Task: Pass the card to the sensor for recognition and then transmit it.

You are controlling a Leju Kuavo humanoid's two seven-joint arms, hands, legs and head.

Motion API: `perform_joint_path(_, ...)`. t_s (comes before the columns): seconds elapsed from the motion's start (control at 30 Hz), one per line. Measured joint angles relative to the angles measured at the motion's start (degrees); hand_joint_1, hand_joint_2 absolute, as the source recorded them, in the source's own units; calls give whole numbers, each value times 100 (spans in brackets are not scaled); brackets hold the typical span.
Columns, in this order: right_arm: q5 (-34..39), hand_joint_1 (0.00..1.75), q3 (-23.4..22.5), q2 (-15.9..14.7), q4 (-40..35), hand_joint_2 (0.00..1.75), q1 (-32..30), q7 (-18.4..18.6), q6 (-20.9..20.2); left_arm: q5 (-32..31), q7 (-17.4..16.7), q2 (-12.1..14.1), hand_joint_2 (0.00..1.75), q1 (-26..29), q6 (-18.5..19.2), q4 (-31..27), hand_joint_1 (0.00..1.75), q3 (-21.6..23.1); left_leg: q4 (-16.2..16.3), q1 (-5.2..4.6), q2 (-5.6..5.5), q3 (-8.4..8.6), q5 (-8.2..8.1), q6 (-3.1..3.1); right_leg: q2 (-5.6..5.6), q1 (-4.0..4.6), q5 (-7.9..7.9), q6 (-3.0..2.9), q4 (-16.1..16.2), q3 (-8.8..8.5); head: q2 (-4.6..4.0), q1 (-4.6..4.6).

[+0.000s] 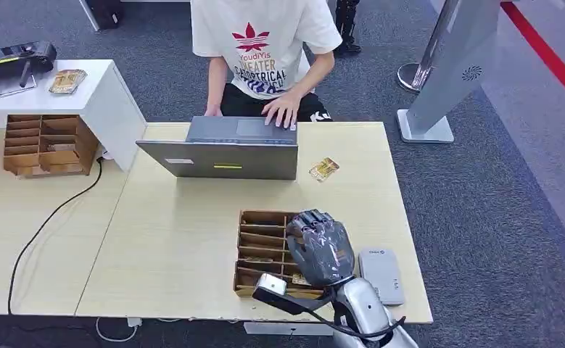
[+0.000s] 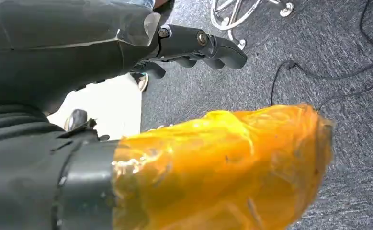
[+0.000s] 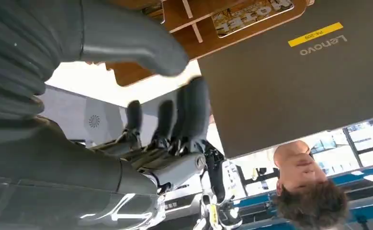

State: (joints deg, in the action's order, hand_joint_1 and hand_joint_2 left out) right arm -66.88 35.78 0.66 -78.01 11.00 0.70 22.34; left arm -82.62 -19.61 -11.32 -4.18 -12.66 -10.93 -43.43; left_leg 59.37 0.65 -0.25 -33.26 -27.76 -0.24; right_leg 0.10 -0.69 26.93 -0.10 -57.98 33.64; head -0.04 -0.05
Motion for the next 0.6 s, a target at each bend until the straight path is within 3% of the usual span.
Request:
perform_joint_path(0.1, -13, 112, -11, -13, 2, 175, -1, 57, -4, 11, 0, 0, 0, 0, -2, 0, 0, -4, 0, 0, 0, 0, 0, 0, 0, 0, 0, 0, 0, 0, 0, -2)
perform_joint_path(0.23, -70, 73, -61, -31, 33, 175, -3, 103, 2, 31, 0, 2, 0, 1, -7, 0, 0, -35, 0, 0, 0, 1, 0, 0, 0, 0, 0, 0, 0, 0, 0, -2)
perform_joint_path(0.6, -164, 70, -216, -85, 55, 175, -68, 127, 4, 46, 0, 2, 0, 2, -20, 0, 0, -129, 0, 0, 0, 1, 0, 0, 1, 0, 0, 0, 0, 0, 0, -2)
